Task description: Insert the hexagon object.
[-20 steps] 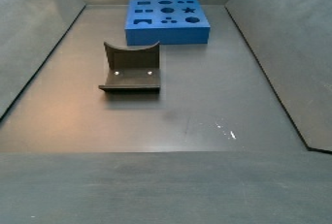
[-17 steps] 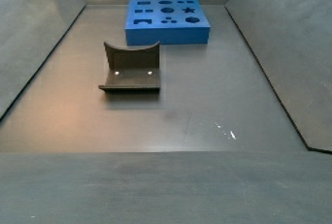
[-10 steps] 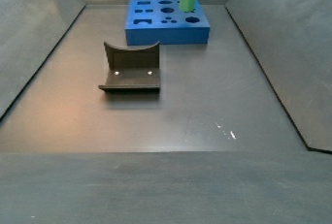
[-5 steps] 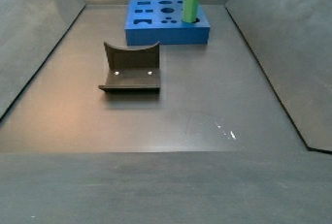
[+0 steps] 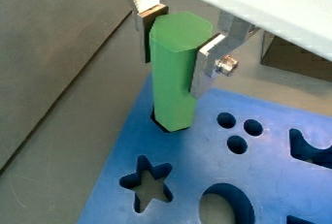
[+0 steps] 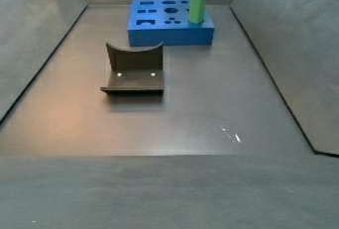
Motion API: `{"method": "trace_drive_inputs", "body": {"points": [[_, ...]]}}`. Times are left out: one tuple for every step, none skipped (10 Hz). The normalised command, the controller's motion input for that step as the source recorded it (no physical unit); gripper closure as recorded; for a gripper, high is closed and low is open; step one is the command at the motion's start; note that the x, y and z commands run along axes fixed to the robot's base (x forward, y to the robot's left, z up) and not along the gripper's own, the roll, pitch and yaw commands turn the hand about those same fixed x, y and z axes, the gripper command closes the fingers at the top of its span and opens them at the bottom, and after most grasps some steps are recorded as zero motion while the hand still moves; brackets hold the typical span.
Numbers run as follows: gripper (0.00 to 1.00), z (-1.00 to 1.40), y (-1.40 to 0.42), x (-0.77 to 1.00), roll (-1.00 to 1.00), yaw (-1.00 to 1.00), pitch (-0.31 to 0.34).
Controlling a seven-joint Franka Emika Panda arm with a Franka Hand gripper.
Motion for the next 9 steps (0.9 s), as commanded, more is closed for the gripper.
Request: {"method": "trace_drive_inputs", "body": {"points": [[1.0,-0.36,-0.02,-0.04,-0.01,0.0,-0.031],[1.0,-0.33,-0.09,-0.06,-0.03,-0.07,-0.026],[1.0,-0.29,-0.1,-0.01,-0.03,-0.15,-0.02],[1.0,-0.29,-0.11,-0.02,-0.06,-0.2,-0.023],[1.0,-0.31,-0.11,0.0,-0.06,-0.22,-0.024],[1.0,-0.37,-0.04,0.0,-0.03,-0.17,-0.01],[1.0,-0.43,-0.02,0.0,-0.01,-0.14,0.0],[1.0,-0.44,0.0,0.09,0.0,-0.16,0.0],[1.0,-0.43,0.0,0.08,0.0,-0.12,0.0]]}}
